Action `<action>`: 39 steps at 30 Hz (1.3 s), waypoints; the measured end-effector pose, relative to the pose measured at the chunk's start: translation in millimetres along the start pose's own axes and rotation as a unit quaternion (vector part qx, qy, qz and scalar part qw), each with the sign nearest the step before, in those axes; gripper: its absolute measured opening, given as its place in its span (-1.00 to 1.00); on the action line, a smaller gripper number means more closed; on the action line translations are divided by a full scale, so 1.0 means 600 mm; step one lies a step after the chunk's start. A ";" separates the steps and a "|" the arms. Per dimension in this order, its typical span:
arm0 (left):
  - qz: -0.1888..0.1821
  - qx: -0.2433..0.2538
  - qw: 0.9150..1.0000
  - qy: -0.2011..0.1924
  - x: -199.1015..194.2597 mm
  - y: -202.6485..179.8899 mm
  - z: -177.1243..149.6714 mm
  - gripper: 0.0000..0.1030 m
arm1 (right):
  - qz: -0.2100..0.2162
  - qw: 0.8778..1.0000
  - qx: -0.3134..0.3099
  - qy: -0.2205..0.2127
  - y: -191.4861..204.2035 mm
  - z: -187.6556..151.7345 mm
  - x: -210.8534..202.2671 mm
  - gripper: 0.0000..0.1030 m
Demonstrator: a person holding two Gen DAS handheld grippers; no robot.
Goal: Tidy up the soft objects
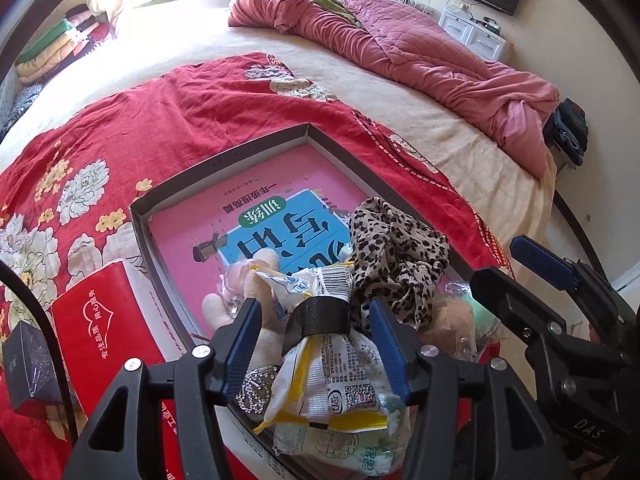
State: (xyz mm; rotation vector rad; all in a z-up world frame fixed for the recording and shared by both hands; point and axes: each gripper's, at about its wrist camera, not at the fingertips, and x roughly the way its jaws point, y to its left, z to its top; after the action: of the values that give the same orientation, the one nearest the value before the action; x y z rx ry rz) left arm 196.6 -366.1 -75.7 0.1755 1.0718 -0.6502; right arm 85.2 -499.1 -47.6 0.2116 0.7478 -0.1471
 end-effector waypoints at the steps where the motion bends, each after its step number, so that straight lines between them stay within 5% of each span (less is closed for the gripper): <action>1: 0.001 -0.001 1.000 0.002 0.001 0.001 0.000 0.12 | -0.002 1.000 0.000 0.002 0.000 0.000 0.001 0.38; 22: 0.006 -0.028 0.999 -0.014 -0.019 0.036 -0.014 0.37 | -0.042 0.999 0.009 0.027 0.004 -0.009 0.026 0.41; 27: 0.016 -0.044 0.998 -0.036 -0.059 0.058 -0.023 0.45 | -0.052 0.998 0.007 0.020 0.025 -0.002 0.012 0.41; 39: 0.060 -0.060 0.992 -0.098 -0.216 0.113 -0.056 0.58 | -0.002 0.997 0.069 -0.045 0.116 0.052 -0.116 0.42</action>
State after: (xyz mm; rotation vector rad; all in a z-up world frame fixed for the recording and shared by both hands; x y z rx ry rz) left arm 169.0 -244.0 7.4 0.0695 0.9016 -0.4817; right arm 69.4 -435.3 32.1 0.3321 0.6488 -0.2102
